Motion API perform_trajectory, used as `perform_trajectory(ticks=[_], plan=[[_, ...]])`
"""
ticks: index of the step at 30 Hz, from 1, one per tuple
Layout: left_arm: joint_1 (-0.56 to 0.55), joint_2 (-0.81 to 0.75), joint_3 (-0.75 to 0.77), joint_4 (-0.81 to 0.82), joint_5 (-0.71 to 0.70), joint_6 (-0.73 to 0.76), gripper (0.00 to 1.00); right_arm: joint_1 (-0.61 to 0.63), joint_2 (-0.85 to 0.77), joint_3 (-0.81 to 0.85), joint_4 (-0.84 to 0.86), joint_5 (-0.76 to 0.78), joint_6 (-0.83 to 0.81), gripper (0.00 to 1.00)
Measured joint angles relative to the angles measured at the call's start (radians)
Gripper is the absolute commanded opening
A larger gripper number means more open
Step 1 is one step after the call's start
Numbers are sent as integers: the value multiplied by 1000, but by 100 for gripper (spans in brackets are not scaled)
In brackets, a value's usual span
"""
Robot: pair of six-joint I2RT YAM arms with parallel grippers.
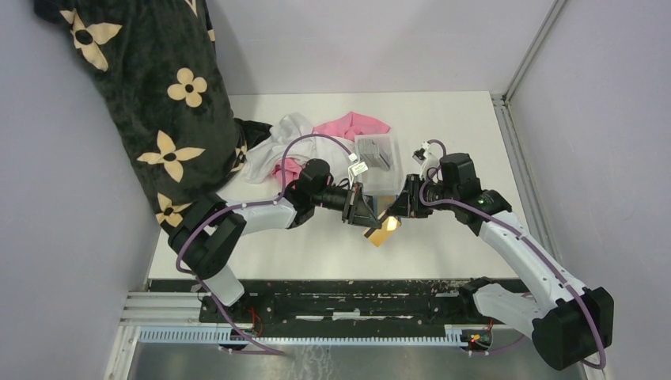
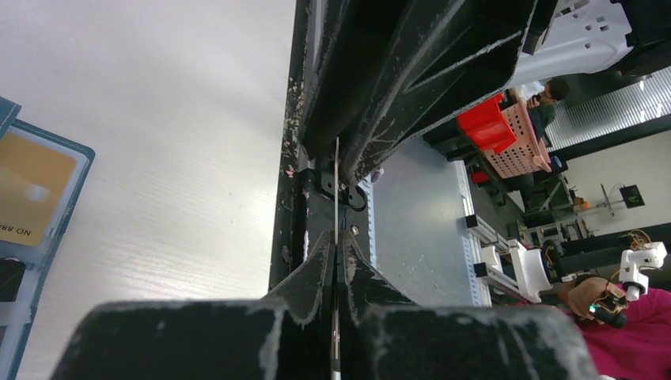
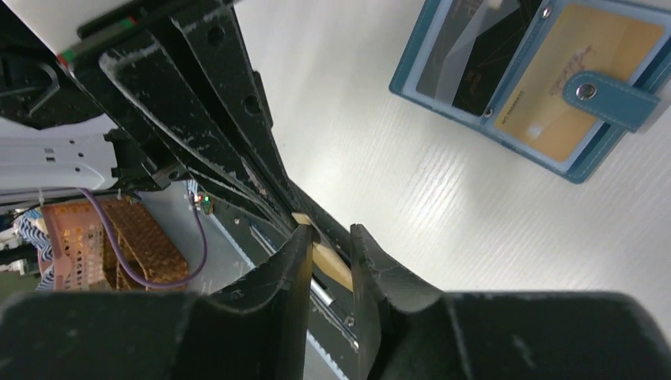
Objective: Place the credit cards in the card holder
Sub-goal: Pick up the credit card from the storage box.
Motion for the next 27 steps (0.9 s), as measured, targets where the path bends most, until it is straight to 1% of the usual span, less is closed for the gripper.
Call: perform_trajectory(ticks=[3, 7, 11, 15, 19, 21, 24, 27], plan=[[-3, 0, 0, 0, -24, 1, 3, -9, 6, 0, 26, 4, 8, 46], [-3, 0, 0, -25, -100, 3, 3, -17, 13, 0, 43, 17, 12, 55], [-3, -9, -8, -80, -246, 5, 3, -18, 13, 0, 45, 68, 8, 56], [-3, -44, -49, -106, -415, 3, 3, -19, 9, 0, 45, 177, -5, 55], [-3, -91, -109, -103, -603, -26, 3, -19, 10, 0, 47, 277, -13, 45], [-4, -111, -138, -99, -695, -62, 3, -17, 28, 0, 60, 319, -15, 36], [-4, -121, -164, -88, -805, -111, 3, 1, 86, 0, 87, 375, -21, 18], [-5, -121, -182, -70, -880, -158, 3, 41, 162, 2, 102, 432, -30, 9]])
